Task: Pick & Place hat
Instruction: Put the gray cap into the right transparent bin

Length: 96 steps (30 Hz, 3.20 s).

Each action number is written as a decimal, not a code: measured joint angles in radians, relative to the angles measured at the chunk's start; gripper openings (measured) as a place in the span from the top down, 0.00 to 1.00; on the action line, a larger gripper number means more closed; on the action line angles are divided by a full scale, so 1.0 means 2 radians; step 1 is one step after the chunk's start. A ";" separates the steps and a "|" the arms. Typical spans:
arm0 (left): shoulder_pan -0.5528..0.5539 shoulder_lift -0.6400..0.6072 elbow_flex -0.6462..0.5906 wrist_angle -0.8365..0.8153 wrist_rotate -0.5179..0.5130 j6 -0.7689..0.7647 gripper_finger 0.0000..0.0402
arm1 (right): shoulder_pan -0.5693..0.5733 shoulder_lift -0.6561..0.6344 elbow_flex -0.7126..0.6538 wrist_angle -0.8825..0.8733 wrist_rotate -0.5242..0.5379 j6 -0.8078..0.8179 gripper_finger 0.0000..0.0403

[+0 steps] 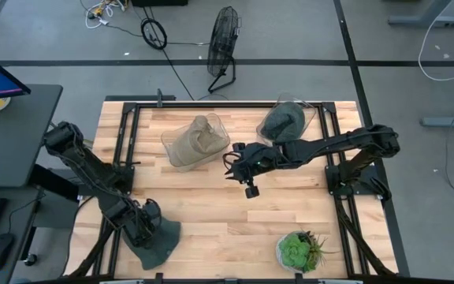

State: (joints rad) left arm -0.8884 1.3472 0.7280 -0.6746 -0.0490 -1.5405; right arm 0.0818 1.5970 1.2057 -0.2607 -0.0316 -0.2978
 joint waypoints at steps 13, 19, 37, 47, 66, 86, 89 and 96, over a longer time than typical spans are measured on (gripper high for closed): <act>0.012 0.017 0.000 0.009 -0.021 0.077 0.76 | 0.017 0.011 0.000 0.035 -0.023 0.000 0.50; 0.025 0.017 0.002 0.006 -0.038 0.120 0.97 | 0.027 0.011 0.000 0.042 -0.023 0.022 0.46; 0.179 0.017 0.115 -0.039 -0.187 0.523 0.99 | 0.058 0.128 0.000 0.282 -0.028 0.110 0.47; 0.250 0.018 0.114 0.074 -0.187 0.643 0.97 | 0.056 0.183 0.001 0.319 0.076 0.075 0.47; 0.253 0.018 0.115 0.081 -0.176 0.658 0.97 | 0.053 0.183 0.001 0.210 0.173 0.080 0.85; 0.260 0.017 0.116 0.081 -0.189 0.624 0.60 | 0.107 0.176 0.161 -0.224 0.241 0.297 0.97; 0.260 0.017 0.116 0.080 -0.190 0.615 0.57 | 0.117 0.166 0.212 -0.371 0.312 0.353 0.97; 0.260 0.017 0.116 0.082 -0.190 0.595 0.59 | 0.126 0.124 0.284 -0.583 0.426 0.495 0.97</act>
State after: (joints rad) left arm -0.3676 1.3808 0.9592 -0.5106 -0.4294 -0.3501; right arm 0.3331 1.8450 1.7731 -1.4276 0.8202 0.6920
